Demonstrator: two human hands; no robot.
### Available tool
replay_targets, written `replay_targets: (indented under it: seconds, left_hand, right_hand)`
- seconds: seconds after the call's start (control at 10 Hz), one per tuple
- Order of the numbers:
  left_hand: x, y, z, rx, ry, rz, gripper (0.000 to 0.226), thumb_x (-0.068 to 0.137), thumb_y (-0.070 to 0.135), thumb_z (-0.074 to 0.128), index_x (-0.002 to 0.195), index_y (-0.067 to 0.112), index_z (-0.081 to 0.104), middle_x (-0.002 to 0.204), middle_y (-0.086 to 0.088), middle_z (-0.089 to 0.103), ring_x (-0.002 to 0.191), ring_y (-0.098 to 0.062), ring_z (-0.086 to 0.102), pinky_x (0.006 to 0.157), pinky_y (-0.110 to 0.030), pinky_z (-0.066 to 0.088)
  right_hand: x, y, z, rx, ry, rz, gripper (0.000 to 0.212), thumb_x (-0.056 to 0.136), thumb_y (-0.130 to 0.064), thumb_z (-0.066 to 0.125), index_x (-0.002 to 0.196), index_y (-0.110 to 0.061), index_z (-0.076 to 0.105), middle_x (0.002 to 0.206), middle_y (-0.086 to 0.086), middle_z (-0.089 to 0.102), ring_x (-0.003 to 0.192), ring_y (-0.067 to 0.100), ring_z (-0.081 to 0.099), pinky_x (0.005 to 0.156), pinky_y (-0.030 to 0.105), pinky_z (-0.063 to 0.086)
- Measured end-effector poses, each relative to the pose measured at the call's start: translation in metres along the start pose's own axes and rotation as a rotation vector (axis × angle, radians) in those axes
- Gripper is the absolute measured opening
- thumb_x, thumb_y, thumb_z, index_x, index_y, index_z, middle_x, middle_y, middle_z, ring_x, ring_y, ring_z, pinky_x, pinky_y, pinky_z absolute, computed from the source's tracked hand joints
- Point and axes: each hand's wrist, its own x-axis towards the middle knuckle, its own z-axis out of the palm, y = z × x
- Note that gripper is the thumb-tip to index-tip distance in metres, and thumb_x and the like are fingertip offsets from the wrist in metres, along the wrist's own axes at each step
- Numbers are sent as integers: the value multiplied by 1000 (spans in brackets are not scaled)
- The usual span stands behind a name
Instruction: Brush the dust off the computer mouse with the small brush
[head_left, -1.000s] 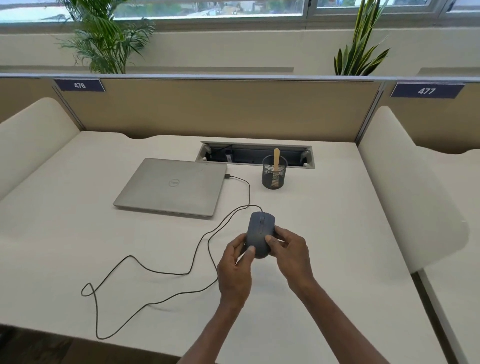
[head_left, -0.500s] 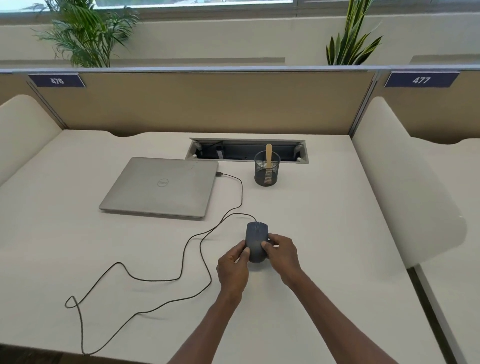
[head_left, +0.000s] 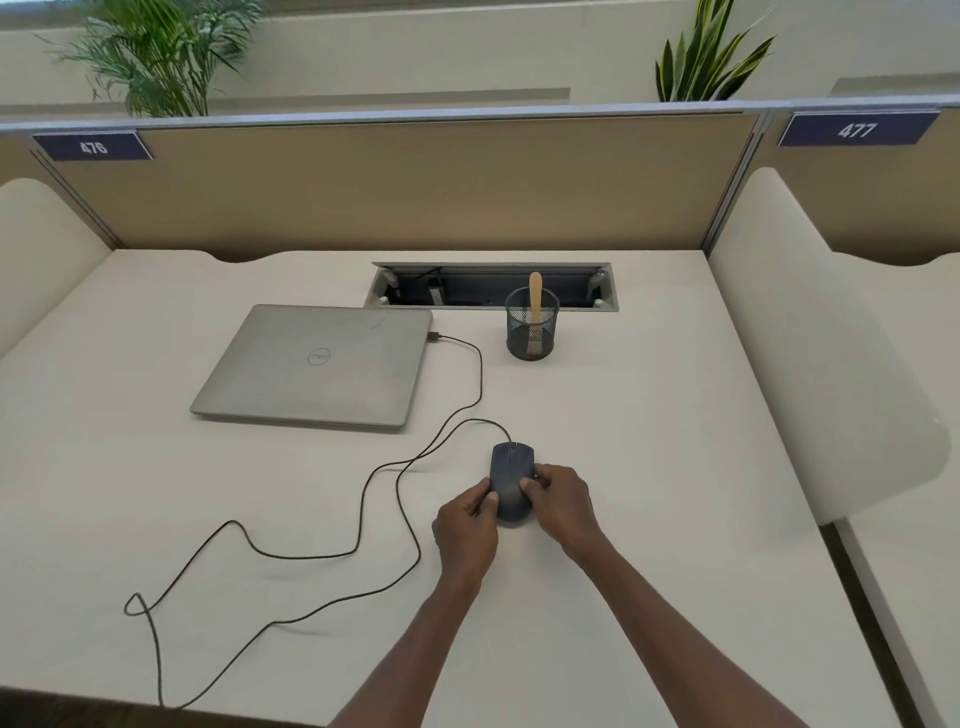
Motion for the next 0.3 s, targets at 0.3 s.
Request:
replay_targets:
  seconds: [0.3]
  left_hand:
    - [3,-4,-8,74,4,74,21,94,16,55,77,8,62,61,0,50,65,-17,43,61,-28,35]
  right_hand:
    - [0,5,-3,44,12,26,33,96,-20,56,67,-12,41,64,6,43,61,18,37,60,32,29]
